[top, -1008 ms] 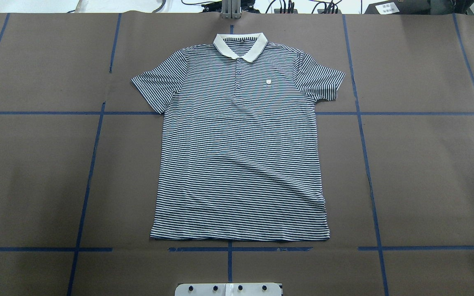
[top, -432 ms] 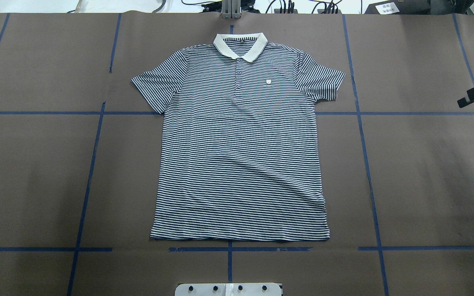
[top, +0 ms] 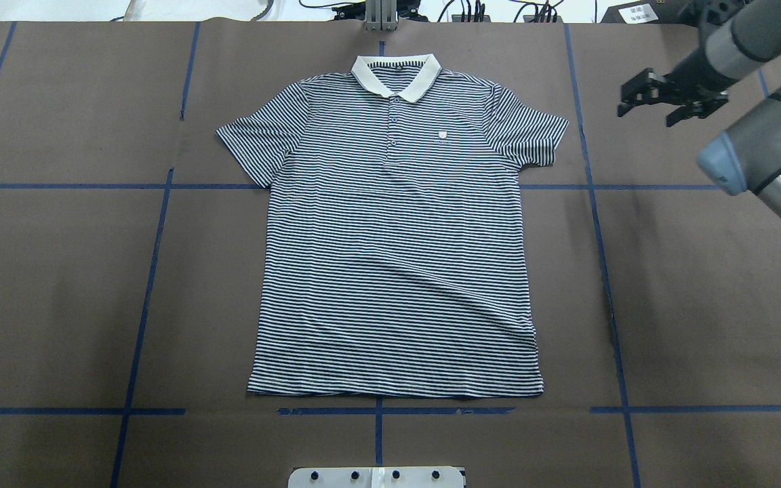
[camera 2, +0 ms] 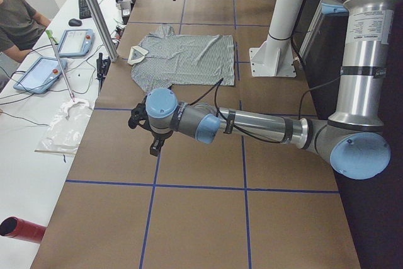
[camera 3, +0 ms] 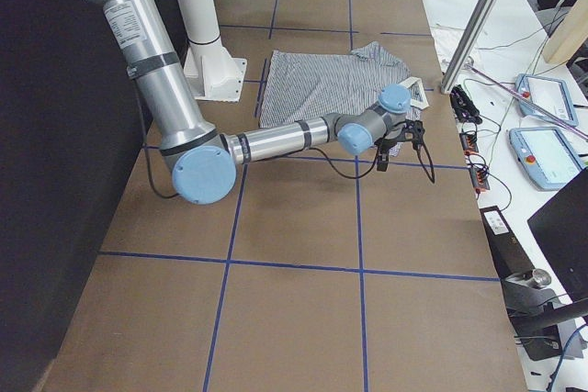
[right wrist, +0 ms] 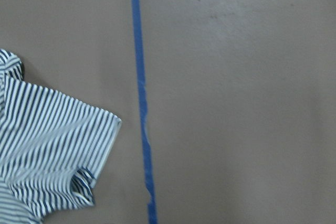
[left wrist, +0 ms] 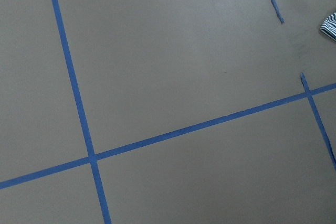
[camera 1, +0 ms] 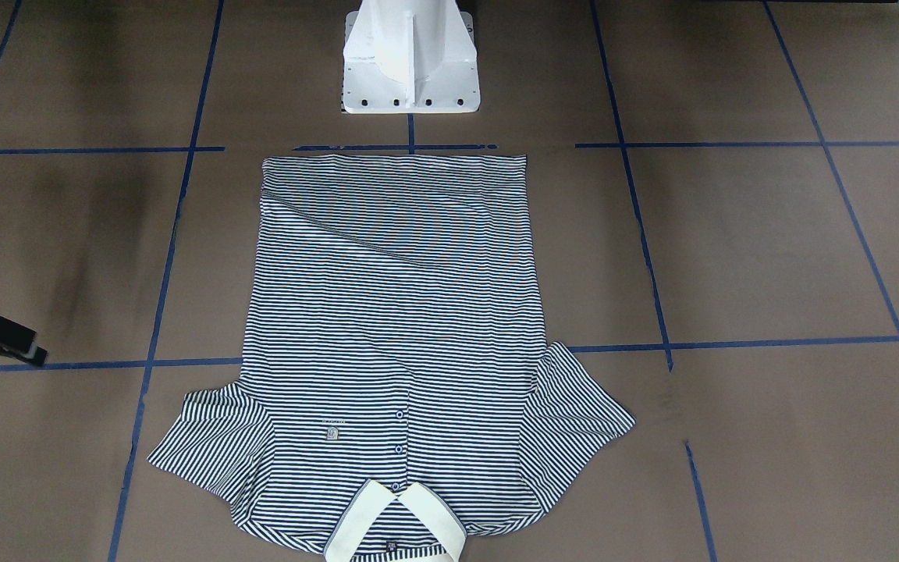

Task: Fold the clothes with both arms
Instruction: 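Move the right gripper to the shirt shoulder near the cream collar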

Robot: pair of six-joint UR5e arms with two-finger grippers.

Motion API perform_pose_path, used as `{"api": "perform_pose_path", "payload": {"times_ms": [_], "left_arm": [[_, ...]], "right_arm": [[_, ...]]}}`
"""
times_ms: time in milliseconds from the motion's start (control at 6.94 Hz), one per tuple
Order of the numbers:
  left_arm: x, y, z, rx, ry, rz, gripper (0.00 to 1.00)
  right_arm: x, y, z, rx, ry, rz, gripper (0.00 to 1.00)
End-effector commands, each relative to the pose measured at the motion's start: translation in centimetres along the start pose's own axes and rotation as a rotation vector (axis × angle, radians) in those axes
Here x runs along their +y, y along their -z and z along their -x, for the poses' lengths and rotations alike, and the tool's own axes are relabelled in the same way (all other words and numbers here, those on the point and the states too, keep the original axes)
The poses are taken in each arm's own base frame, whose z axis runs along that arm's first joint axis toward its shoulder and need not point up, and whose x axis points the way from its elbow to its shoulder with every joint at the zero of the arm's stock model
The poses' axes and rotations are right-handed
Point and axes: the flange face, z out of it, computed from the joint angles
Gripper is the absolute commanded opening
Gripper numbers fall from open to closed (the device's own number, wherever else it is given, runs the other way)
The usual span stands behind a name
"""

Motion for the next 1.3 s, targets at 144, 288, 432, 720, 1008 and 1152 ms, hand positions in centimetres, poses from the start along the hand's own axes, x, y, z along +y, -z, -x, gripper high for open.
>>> {"api": "perform_pose_path", "payload": {"times_ms": [144,288,432,720,1008,1152], "left_arm": [[-0.4,0.9,-1.7,0.002,-0.032,-0.018,1.0],[-0.4,0.8,-1.7,0.001,-0.033,-0.017,1.0],[-0.4,0.8,-1.7,0.001,-0.033,-0.017,1.0],[-0.4,0.8,-1.8,0.003,-0.034,-0.017,1.0],[-0.5,0.7,-1.8,0.003,-0.036,-0.017,1.0],[-0.5,0.8,-1.9,0.005,-0.037,-0.018,1.0]], "right_arm": [[-2.3,-8.0,6.5,0.009,-0.176,-0.141,0.91],[-2.3,-9.0,6.3,0.027,-0.185,-0.13,0.89],[-2.7,-10.2,7.5,0.043,-0.186,-0.118,0.88],[-2.2,-11.2,7.5,0.054,-0.184,-0.104,0.73],[-1.8,-11.5,6.8,0.059,-0.185,-0.099,0.11],[-1.8,-11.4,6.6,0.057,-0.181,-0.097,0.0]]}}
